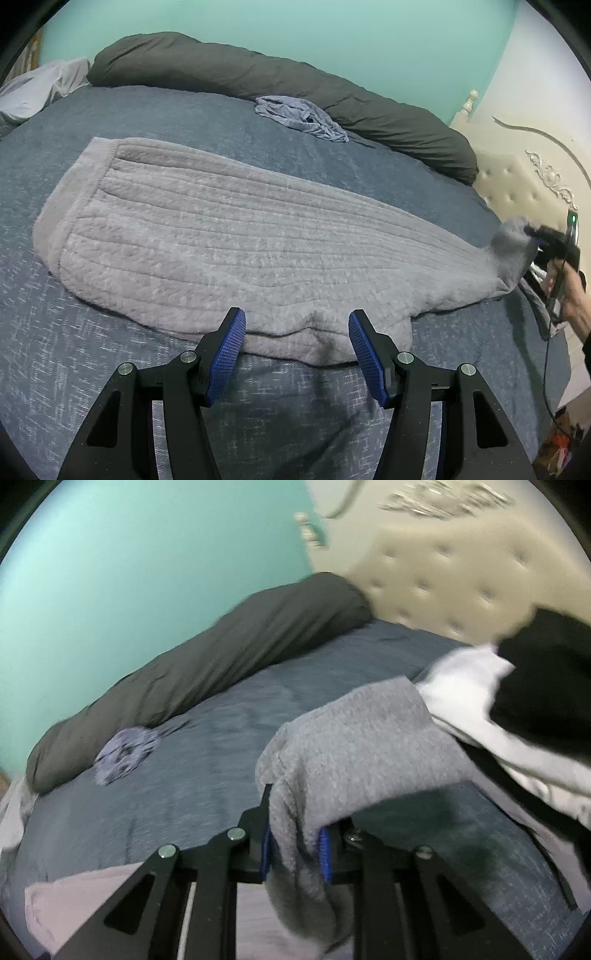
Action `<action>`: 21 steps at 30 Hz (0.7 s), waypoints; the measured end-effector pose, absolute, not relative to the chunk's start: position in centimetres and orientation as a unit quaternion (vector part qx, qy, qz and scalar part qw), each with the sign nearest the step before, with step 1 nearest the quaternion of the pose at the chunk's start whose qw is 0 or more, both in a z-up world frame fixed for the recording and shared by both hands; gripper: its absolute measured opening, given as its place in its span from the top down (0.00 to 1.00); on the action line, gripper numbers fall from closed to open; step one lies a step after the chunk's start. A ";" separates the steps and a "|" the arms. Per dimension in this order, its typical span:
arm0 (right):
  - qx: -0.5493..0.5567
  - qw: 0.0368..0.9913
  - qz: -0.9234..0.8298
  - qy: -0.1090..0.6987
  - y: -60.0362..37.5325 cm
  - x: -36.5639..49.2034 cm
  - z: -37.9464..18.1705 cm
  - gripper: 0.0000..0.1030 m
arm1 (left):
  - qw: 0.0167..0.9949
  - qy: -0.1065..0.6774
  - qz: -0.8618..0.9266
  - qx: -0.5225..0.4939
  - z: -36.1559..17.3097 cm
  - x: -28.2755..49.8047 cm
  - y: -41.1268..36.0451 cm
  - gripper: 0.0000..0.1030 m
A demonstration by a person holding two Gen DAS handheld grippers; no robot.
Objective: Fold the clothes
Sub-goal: 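Grasp the sweatshirt sleeve end with the right gripper, then lift the sleeve with the right gripper and fold it over the body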
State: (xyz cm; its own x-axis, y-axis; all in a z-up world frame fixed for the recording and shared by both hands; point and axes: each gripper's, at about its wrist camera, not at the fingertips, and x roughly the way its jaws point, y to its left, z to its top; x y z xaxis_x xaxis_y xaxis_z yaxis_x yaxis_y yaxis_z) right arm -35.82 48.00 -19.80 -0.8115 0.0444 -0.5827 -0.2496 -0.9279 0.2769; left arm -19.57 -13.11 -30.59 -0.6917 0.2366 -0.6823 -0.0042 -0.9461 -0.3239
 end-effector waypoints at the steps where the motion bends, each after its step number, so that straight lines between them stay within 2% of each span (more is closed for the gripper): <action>1: -0.300 0.071 0.937 0.163 46.7 -36.2 -19.3 0.82 | 0.065 -0.149 0.908 -0.387 -30.5 -19.4 -13.4 0.40; 8: -0.307 -0.004 0.942 0.139 37.3 -36.9 -16.8 0.82 | 0.042 -0.152 0.908 -0.389 -30.1 -18.1 -16.4 0.40; 21: -0.335 -0.086 0.936 0.067 20.4 -37.3 -16.6 0.82 | 0.006 -0.178 0.904 -0.390 -30.9 -16.1 -22.1 0.40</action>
State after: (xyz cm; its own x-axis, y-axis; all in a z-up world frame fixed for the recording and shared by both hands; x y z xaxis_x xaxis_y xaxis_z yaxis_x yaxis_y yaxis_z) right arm -37.27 20.39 -16.64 -0.7612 -0.2056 -0.6151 0.1156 -0.9762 0.1833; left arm -16.14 -22.14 -30.90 -0.6961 0.1497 -0.7022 0.1276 -0.9367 -0.3262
